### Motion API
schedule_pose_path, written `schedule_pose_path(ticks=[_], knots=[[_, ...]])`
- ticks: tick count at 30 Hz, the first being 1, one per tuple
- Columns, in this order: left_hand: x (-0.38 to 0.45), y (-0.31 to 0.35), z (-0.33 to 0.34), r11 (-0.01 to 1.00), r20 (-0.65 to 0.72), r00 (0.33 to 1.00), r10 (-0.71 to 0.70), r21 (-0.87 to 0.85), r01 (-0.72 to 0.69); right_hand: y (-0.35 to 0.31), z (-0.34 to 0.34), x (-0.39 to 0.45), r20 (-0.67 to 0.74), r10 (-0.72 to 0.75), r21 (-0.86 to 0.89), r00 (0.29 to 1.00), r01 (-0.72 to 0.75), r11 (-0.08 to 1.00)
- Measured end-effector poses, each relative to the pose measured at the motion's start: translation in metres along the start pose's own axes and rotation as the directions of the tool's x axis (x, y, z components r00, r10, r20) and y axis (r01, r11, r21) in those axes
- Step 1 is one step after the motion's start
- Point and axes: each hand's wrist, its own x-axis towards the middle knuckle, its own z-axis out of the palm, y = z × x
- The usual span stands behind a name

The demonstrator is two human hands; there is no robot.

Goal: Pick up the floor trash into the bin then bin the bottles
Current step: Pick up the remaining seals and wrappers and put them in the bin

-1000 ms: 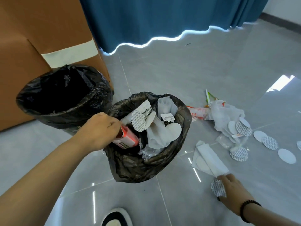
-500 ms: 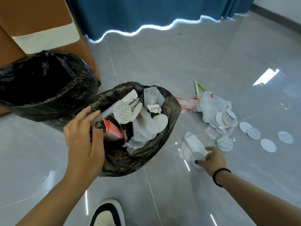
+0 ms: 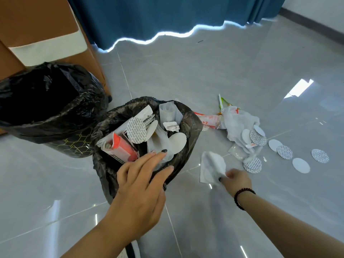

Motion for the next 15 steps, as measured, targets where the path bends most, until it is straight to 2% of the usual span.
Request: schedule_pose_path(ticks=[2, 4, 8, 11, 15], knots=[[0.0, -0.003, 0.002, 1.0, 0.015, 1.0, -0.013, 0.0, 0.013, -0.027, -0.011, -0.008, -0.088, -0.084, 0.212, 0.993, 0.102, 0.972], [0.0, -0.006, 0.004, 1.0, 0.019, 0.999, -0.029, -0.006, 0.029, -0.06, -0.025, -0.018, -0.143, -0.144, 0.414, 0.979, 0.191, 0.89], [0.004, -0.004, -0.001, 0.988, -0.004, 0.996, -0.085, -0.133, 0.084, -0.125, -0.054, -0.055, -0.207, -0.279, 0.696, 0.938, 0.342, 0.632], [0.013, 0.003, -0.012, 0.932, -0.044, 0.977, -0.207, -0.311, 0.184, -0.159, -0.069, -0.091, -0.152, -0.429, 0.779, 0.89, 0.375, 0.503], [0.025, 0.006, -0.029, 0.822, -0.088, 0.945, -0.316, -0.521, 0.227, -0.168, -0.076, -0.122, 0.013, -0.636, 0.74, 0.771, 0.421, 0.525]])
